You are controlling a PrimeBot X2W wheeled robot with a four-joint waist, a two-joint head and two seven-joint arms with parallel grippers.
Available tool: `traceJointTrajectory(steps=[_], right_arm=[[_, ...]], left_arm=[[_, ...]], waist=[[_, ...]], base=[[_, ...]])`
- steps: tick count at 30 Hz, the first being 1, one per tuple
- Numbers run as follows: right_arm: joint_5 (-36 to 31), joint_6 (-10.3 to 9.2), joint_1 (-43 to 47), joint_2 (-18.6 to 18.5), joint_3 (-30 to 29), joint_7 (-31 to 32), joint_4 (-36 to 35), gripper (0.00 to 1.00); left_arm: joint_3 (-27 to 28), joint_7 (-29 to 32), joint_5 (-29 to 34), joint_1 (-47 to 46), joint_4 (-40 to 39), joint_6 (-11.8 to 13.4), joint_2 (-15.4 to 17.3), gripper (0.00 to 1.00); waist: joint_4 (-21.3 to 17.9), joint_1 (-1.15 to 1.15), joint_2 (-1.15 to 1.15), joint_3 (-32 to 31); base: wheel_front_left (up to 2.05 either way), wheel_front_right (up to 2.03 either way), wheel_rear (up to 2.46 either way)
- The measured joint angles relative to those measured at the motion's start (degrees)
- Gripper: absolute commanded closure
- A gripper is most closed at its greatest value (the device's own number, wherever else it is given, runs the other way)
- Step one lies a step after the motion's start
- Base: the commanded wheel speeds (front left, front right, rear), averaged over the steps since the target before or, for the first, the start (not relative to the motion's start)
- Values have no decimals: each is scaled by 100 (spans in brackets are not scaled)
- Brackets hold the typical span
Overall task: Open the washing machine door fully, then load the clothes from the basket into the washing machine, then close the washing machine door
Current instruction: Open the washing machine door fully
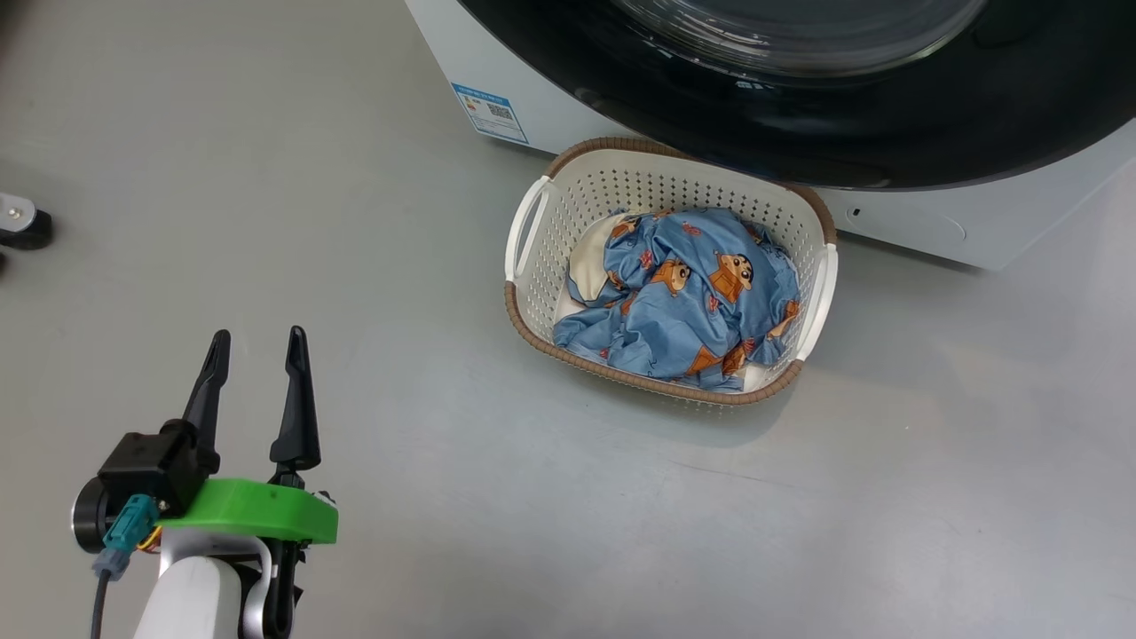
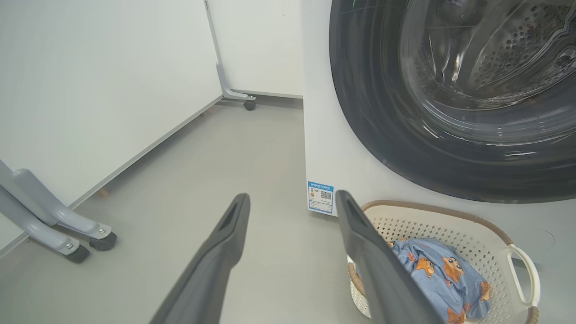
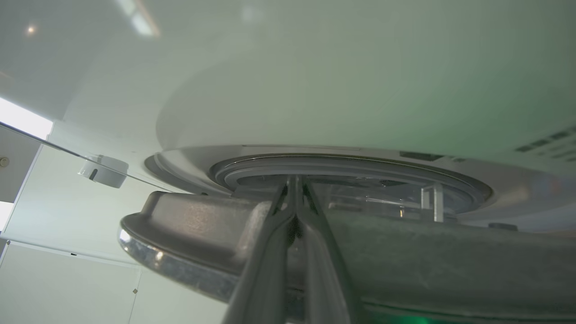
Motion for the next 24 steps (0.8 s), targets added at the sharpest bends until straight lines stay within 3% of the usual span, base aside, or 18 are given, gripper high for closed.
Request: traceJointTrajectory(steps=[24], right_arm=[[-99,0,4,159,234,201,-9,100]], left_arm=[[-1,0,-19,-2,1,0,0,0]], waist=[[-187,0,0,-72]], base=[[0,0,0]])
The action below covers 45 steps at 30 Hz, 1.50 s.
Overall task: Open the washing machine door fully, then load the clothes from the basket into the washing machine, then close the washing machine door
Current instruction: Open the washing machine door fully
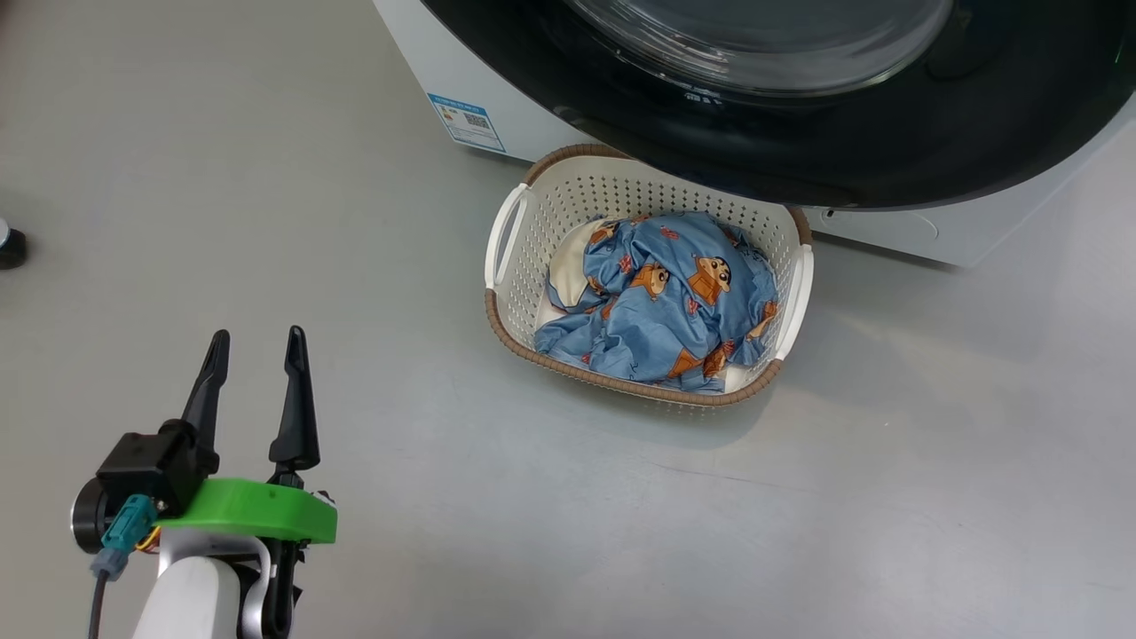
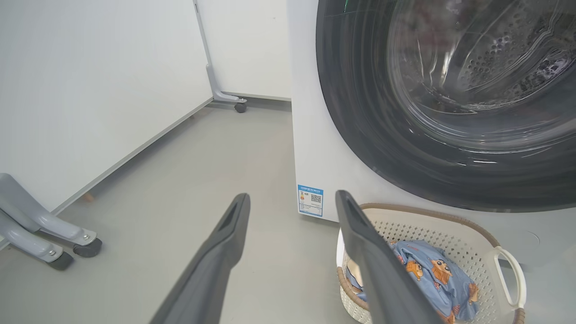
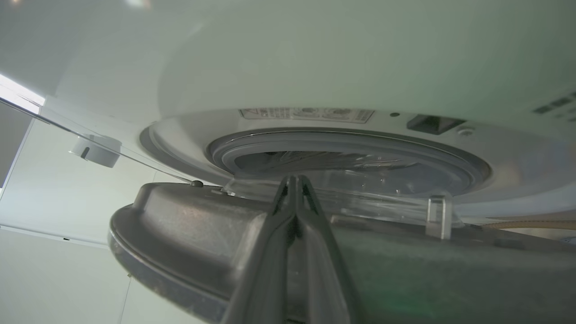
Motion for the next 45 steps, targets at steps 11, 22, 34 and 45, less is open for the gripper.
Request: traceJointTrajectory(steps=[11,22,34,45], right_arm=[[-11,1,7,186,252,164,-38,100],[-98,0,78,570,656,408,-25,100],[-99,0,332,658,753,537,-14,100],[-100,0,472,826,965,724,-29,100]], left_arm=[[77,0,-15,1,-7,0,0,0],[105,0,-15,1,-22,0,1,0],[36,0,-14,1,36,0,2,0],[25,0,-30,1,94,0,2,0]], waist=[[-220,0,0,-42],[-553,0,0,-118],[-737,0,0,-286],[-736,0,0,-401]], base=[[0,0,0],[0,0,0],[0,0,0],[0,0,0]])
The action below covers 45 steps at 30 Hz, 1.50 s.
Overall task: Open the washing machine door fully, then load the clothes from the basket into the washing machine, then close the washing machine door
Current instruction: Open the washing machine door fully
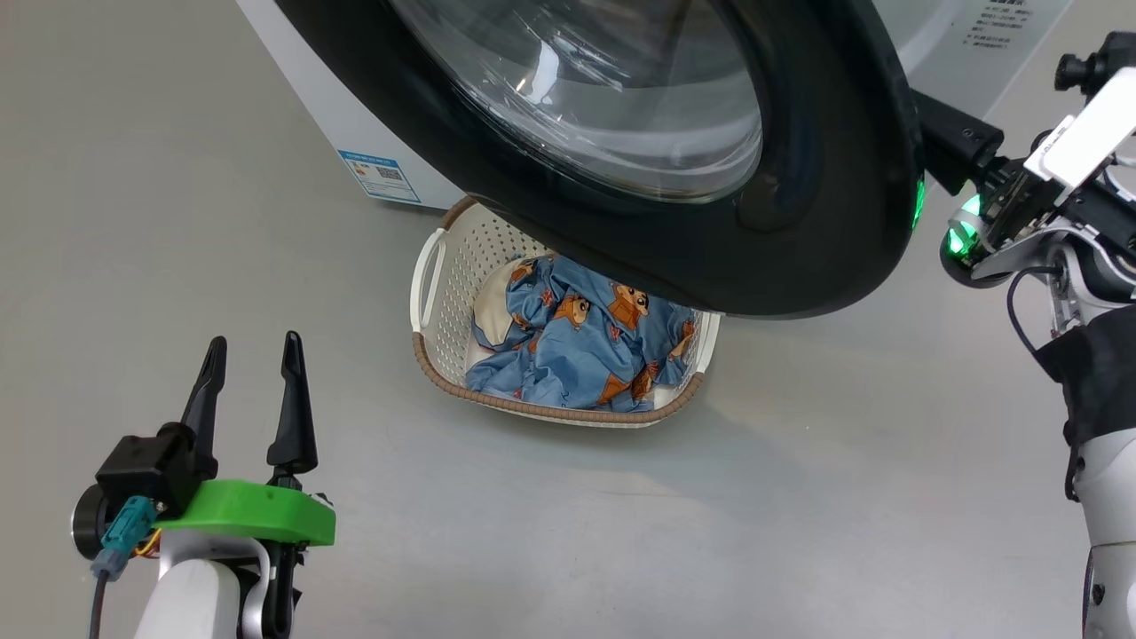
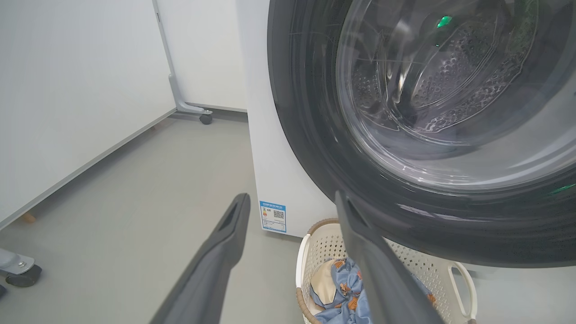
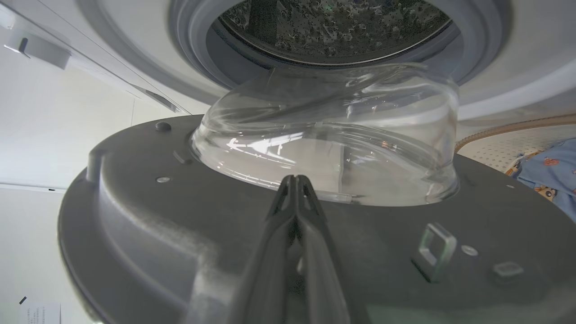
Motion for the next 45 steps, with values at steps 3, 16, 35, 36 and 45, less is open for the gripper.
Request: traceJointTrajectory(steps=[3,16,35,36,45], right_arm=[[0,0,99,82,86,66,-4,100],[-4,0,308,282,369,283,-38,100],[-3,0,579,546,695,497,-120,100],[-3,0,588,560,717,514,-129,100],[-3,0,686,628,968,689,-145,100]], left_arm=[[0,0,-34,0,5,0,0,0],[4,0,-46,0,9,0,0,0],[30,0,-94,9,29,0,4,0],[30,0,-94,9,29,0,4,0],[-9,0,-146,9,29,0,4,0]], waist=[[3,0,0,-50],[-16,0,0,-141],[-205,0,0,-329],[-213,0,0,-329],[-224,0,0,-355]], base=[[0,0,0],[0,0,0],[0,0,0],[0,0,0],[0,0,0]])
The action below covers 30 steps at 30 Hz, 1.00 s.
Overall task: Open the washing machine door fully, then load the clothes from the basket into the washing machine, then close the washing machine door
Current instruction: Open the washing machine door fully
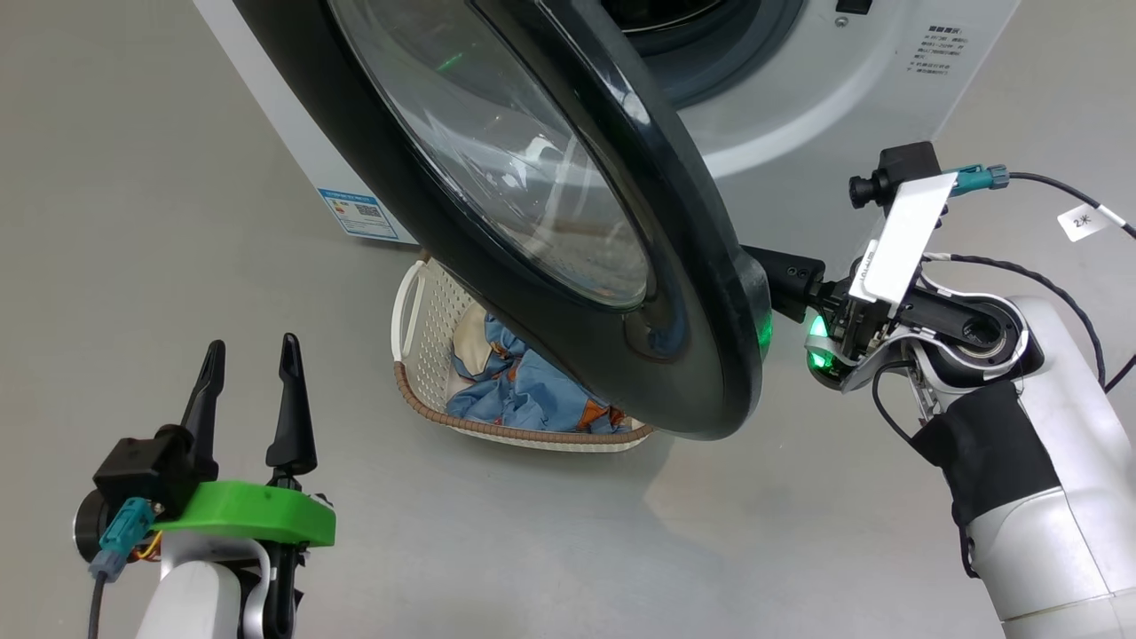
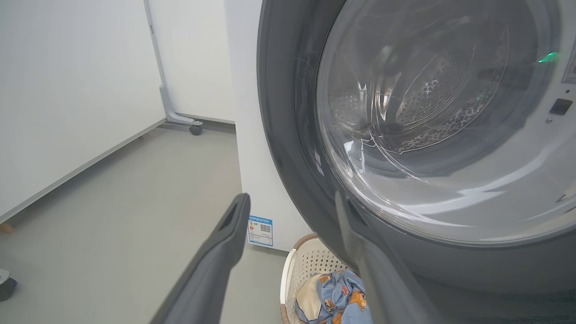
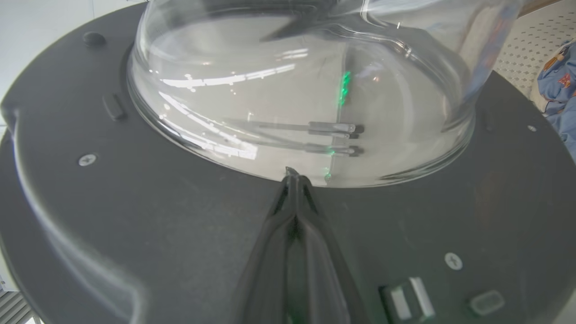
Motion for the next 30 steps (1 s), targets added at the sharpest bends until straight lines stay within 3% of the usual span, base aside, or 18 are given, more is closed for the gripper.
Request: traceJointTrajectory(steps=[30], right_arm=[[167,0,351,108,517,171,13,100]], left_arm=[[-156,0,-177,59,138,0,3,0]], waist=[[397,0,0,-385]], base=[[0,0,0]])
